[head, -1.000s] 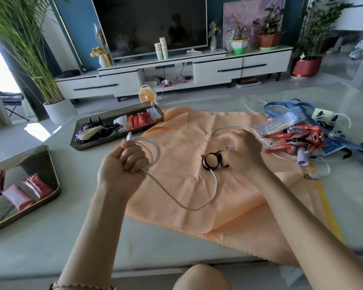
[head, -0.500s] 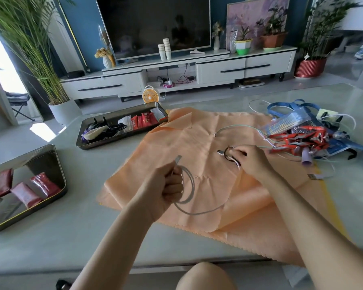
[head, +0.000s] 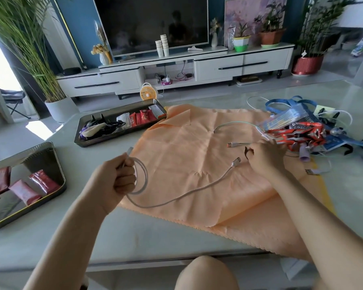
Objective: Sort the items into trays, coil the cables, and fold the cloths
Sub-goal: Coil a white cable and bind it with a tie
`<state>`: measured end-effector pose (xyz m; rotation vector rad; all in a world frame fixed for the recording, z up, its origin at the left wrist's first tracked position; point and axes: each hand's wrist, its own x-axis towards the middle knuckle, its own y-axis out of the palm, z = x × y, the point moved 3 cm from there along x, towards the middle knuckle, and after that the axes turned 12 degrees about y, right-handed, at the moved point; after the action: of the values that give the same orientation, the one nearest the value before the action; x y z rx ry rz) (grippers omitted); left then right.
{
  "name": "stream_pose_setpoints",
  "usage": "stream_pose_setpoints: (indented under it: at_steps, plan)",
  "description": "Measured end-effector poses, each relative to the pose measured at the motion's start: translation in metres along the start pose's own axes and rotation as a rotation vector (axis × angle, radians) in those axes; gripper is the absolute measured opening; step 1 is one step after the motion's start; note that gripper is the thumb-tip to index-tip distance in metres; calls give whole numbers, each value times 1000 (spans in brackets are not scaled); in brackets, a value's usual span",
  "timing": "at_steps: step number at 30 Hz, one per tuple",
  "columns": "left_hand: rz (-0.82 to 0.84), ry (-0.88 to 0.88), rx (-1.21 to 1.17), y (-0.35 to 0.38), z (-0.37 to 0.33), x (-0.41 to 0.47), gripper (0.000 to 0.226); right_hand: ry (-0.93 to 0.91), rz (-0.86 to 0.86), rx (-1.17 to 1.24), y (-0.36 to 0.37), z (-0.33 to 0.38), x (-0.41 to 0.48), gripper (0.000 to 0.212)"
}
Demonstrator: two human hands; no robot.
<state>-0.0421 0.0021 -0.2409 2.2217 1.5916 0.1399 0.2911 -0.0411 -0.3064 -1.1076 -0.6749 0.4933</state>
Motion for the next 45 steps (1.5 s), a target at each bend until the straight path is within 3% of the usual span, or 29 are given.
stream_pose_setpoints:
  at_steps: [4,5,8,9,10,11,13,15,19,22,24,28,31,32,35,38,41,45]
  plan:
    - [34,0,-146,15,11,1,38,-11,161,246,-14,22,-5,29]
    - [46,4,-185,18,12,2,38,-19,133,298,-26,27,-9,30]
    - [83,10,-279,30,19,1,38,-166,-215,450,-63,50,-36,38]
    - [96,8,-307,34,22,1,37,-223,-184,605,-71,63,-53,38]
    - [109,12,-330,37,23,0,33,-270,8,792,-74,79,-74,34]
    - [117,25,-351,39,22,0,28,-302,308,920,-70,96,-97,29]
    - [120,57,-398,38,17,2,24,-333,792,925,-58,122,-137,33]
    - [115,78,-447,33,12,4,26,-399,947,925,-45,131,-156,35]
    - [95,122,-569,15,6,1,28,-425,905,1024,-37,135,-157,26]
    - [47,218,-665,-5,-10,0,24,-370,901,1112,-34,139,-145,5]
    - [59,265,-657,-15,-23,-4,21,-358,915,1090,-30,138,-137,10]
    - [196,201,-604,-18,-34,-15,25,-410,894,867,-17,141,-127,18]
    - [455,-9,-516,-4,-28,-30,21,-436,703,562,-7,141,-118,30]
    - [475,-55,-408,2,-20,-34,19,-431,619,498,-7,141,-115,32]
    - [200,-89,31,4,11,-35,21,-390,424,558,-20,150,-114,34]
    - [-106,49,267,1,35,-30,32,-401,335,741,-36,162,-122,23]
    - [-238,191,186,0,38,-23,38,-534,311,803,-43,171,-141,13]
    - [-334,285,-101,-3,25,-9,37,-647,329,772,-42,176,-163,32]
